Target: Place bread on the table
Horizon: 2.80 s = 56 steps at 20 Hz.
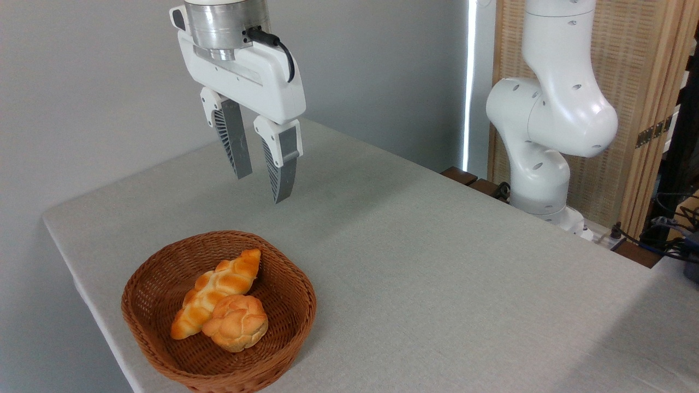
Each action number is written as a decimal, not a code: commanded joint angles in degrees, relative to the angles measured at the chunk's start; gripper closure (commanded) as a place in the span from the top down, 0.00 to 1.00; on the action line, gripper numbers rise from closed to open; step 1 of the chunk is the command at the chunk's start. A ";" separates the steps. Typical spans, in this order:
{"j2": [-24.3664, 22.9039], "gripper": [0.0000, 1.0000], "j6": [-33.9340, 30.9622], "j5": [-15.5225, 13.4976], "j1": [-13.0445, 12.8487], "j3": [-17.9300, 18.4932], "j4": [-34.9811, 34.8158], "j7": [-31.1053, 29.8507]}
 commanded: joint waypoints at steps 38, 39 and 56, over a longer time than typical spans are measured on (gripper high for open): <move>11.82 1.00 27.92 -12.93 -0.70 -2.99 -12.57 -1.66; 11.99 1.00 27.92 -12.93 -0.70 -2.90 -12.57 -1.57; 12.70 0.61 27.92 -14.17 0.00 -2.90 -13.80 -4.56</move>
